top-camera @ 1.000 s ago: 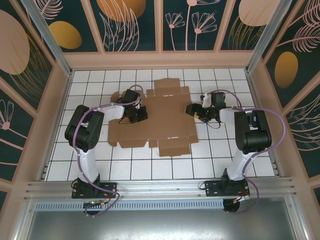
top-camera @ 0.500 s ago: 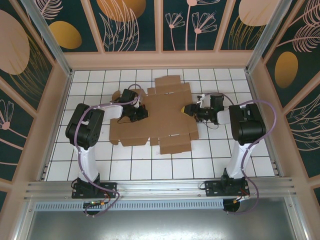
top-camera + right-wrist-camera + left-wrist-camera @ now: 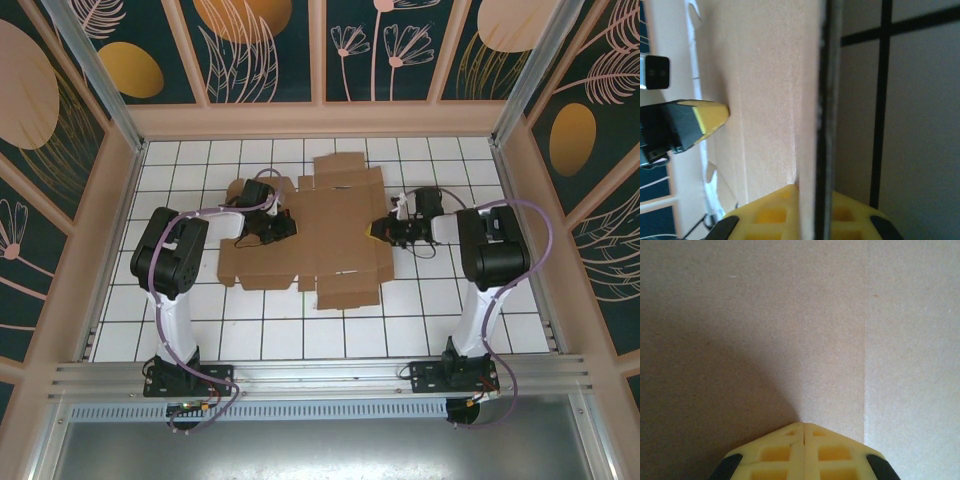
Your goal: Fold the paper box
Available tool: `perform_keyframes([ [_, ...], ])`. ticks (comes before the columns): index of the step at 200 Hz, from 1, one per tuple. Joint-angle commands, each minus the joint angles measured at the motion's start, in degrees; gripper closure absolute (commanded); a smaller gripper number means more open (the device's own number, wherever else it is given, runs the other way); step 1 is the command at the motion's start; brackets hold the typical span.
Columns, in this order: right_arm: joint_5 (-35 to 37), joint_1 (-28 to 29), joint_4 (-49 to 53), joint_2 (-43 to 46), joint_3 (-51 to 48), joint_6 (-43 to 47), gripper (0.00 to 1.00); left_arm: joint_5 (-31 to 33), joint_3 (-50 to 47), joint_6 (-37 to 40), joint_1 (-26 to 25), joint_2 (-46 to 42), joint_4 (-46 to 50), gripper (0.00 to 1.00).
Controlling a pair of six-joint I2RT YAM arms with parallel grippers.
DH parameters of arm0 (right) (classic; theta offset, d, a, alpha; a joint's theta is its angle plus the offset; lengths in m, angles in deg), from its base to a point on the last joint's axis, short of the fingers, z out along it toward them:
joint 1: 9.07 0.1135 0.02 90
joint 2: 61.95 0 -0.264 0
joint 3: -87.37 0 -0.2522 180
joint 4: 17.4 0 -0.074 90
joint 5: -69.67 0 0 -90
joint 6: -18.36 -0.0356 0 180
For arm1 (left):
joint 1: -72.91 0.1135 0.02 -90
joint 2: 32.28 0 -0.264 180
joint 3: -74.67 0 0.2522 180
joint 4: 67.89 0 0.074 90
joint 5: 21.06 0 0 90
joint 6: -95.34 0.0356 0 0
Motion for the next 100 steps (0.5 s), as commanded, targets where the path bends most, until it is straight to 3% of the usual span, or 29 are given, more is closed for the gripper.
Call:
perform_keyframes([
  [1,12.57,-0.71,10.36,3.33,2.61,5.61,1.0,-0.81,-2.49,-0.63,-2.02,1.5,4.8,1.0],
  [60,8.79,-4.63,21.72,6.65,10.13,13.35,1.0,3.12,-4.4,-4.12,1.23,-10.37,1.44,1.0],
  [100,19.16,-3.59,37.54,3.04,25.13,19.85,1.0,6.01,-2.53,-2.91,2.05,-4.44,5.03,1.0],
])
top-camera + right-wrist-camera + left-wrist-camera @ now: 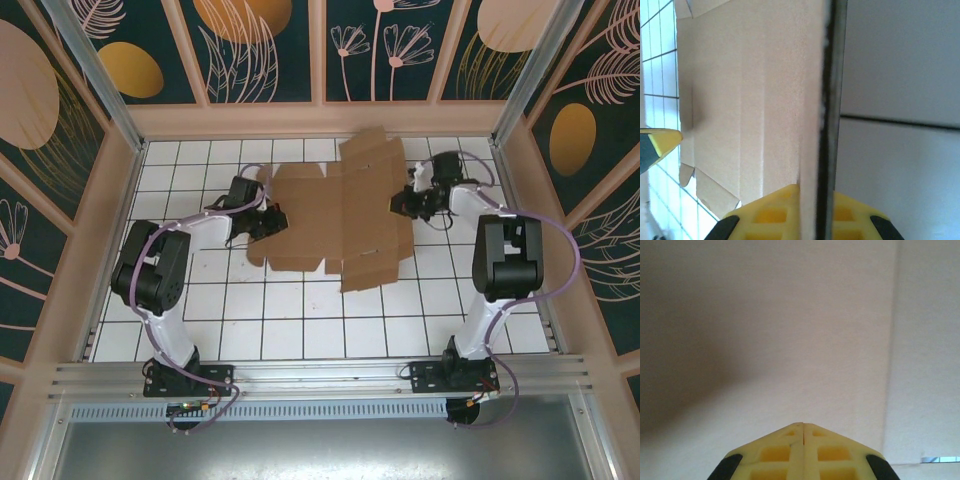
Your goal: Fold the paper box
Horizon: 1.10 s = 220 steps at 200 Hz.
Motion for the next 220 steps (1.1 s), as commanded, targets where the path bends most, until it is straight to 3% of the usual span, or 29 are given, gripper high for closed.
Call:
perform_keyframes([
  [1,9.29,1.29,11.43,-1.74,8.16,7.04,1.0,1.79,0.84,-0.46,0.0,4.43,3.43,1.0],
  [49,25.3,6.59,19.21,-6.96,17.43,8.07,1.0,-2.75,0.82,-0.78,-1.45,9.52,0.75,1.0],
  [103,45.37,16.96,24.68,-13.24,24.82,4.14,1.0,-4.3,0.38,-0.58,-4.21,10.51,-0.12,1.0],
  [127,45.49,19.56,25.33,-12.74,27.81,1.96,1.0,-5.87,-0.32,-1.37,-4.99,9.36,-1.48,1.0],
  [179,38.53,23.53,29.83,-12.33,35.44,3.02,1.0,-8.98,-1.3,-4.06,-9.47,7.06,-3.3,1.0],
  [207,35.47,25.23,32.68,-11.33,37.24,3.29,0.99,-12.54,-9.12,-13.05,-10.98,4.59,-12.63,1.0],
  [220,35.76,26.9,34.21,-12.13,38.85,3.42,0.98,-12.52,-9.35,-13.52,-12.28,4.37,-13.29,1.0],
])
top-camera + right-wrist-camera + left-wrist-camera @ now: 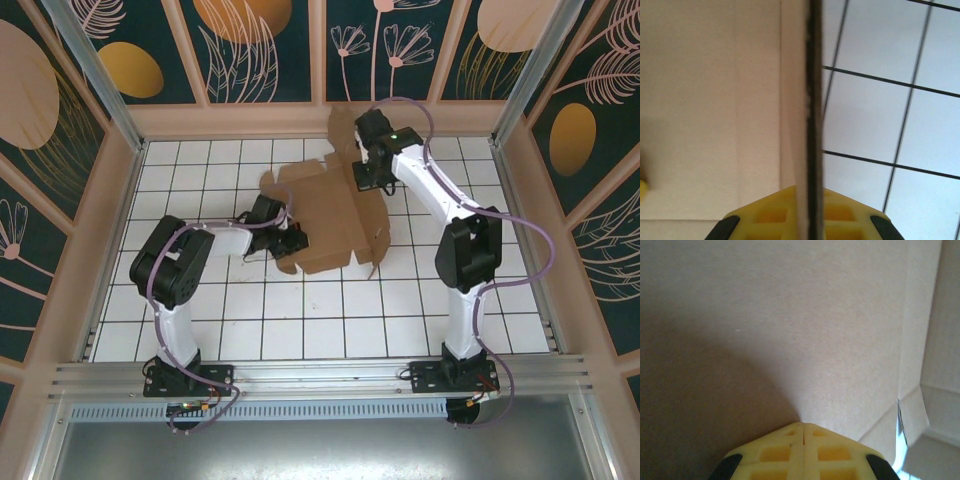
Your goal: Fold the paper box
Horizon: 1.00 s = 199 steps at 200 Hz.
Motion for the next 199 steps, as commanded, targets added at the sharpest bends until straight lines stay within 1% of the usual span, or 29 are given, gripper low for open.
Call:
perform_keyframes([
  [1,-5.63,3.97,2.68,-2.44,1.61,-0.5,0.98,-6.73,-3.18,-5.78,-3.59,0.12,-3.16,1.0],
  [7,-4.83,4.21,3.7,-3.17,2.94,-0.64,0.98,-6.79,-2.18,-5.07,-4.23,0.43,-2.14,1.0],
  [25,-1.89,7.87,6.11,-6.32,6.78,-1.6,0.98,-7.94,0.35,-4.18,-5.24,1.09,-0.56,1.0],
  [50,1.8,11.82,7.1,-9.76,9.43,-3.17,0.96,-7.82,-1.38,-4.66,-5.36,-2.42,-4.08,1.0],
  [64,4.3,13.86,6.74,-10.7,9.5,-3.58,0.96,-6.33,-2.48,-4.18,-5.27,-4.36,-4.05,1.0],
  [85,5.91,15.74,5.77,-11.23,8.71,-4.26,0.95,-4.66,-5.2,-4.61,-4.04,-6.31,-4.93,1.0],
  [109,5.96,16.92,4.47,-11.28,6.48,-5.11,0.94,-3.67,-10.29,-7.48,-0.57,-9.66,-8.41,1.0],
  [120,6.09,17.75,4.11,-11.31,5.84,-5.34,0.94,-2.02,-12.25,-7.92,1.03,-11.44,-8.29,1.0],
  [122,6.1,17.89,4.03,-11.35,5.75,-5.43,0.94,-1.62,-12.48,-7.94,1.33,-12.83,-8.05,1.0],
  [145,7.58,19.48,3.81,-11.61,5.43,-5.74,0.93,4.06,-14.43,-7.13,3.4,-16.82,-3.55,1.0],
  [168,11.54,20.4,4.47,-12.11,6.62,-5.96,0.93,7.77,-14.4,-7.83,3.97,-16.01,-0.2,1.0],
  [199,18.37,23.59,6.46,-14.91,10.62,-6.75,0.91,10.16,-15.69,-9.58,4.04,-15.32,-1.05,1.0],
])
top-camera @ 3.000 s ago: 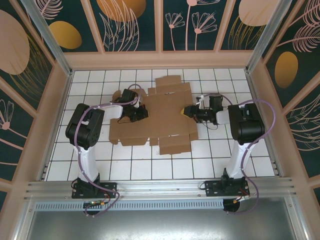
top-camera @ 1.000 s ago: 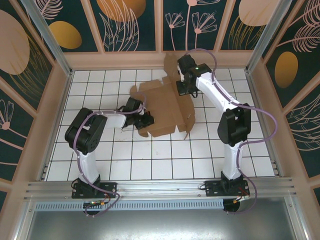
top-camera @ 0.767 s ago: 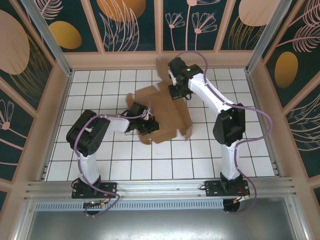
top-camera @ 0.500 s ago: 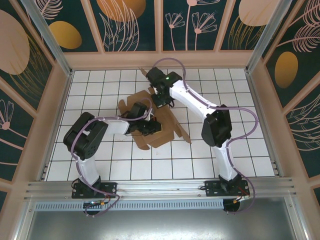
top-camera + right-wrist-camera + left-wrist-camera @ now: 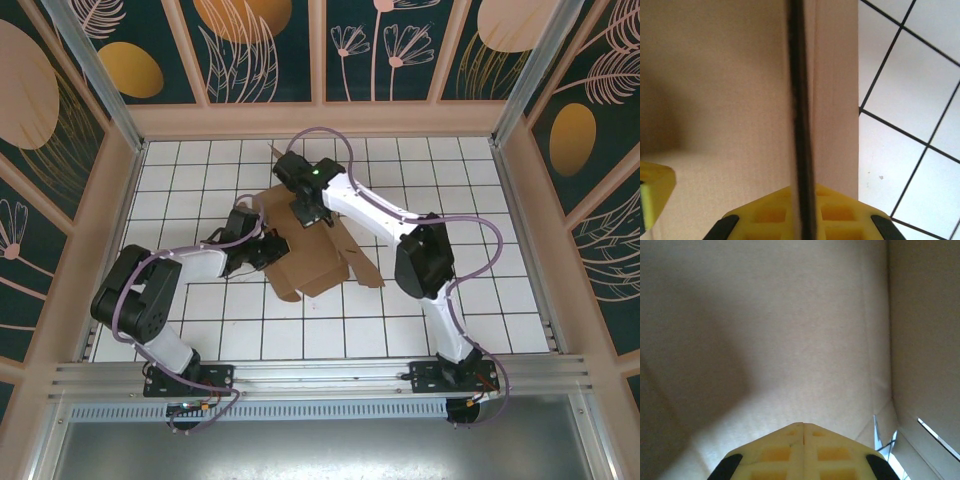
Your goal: Fold the paper box
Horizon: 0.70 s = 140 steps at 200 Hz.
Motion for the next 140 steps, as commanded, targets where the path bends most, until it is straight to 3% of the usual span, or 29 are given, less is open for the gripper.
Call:
perform_keyframes([
  [1,5.6,2.48,1.68,-4.67,2.48,-1.99,0.91,3.93,-1.43,-1.82,0.22,0.73,1.61,1.0],
  [17,7.51,4.34,2.75,-6.97,4.92,-2.42,0.91,4.35,-1.75,-1.94,0.38,1.05,1.23,1.0],
  [87,4.01,7.49,1.96,-11.81,7.89,-3.53,0.92,3.35,-3.64,-3.22,0.85,2.69,-1.94,1.0],
  [140,5.89,3.77,2.46,-3.75,6.38,-2.39,0.91,8.06,-2.89,-1.38,1.79,-0.73,3.03,1.0],
])
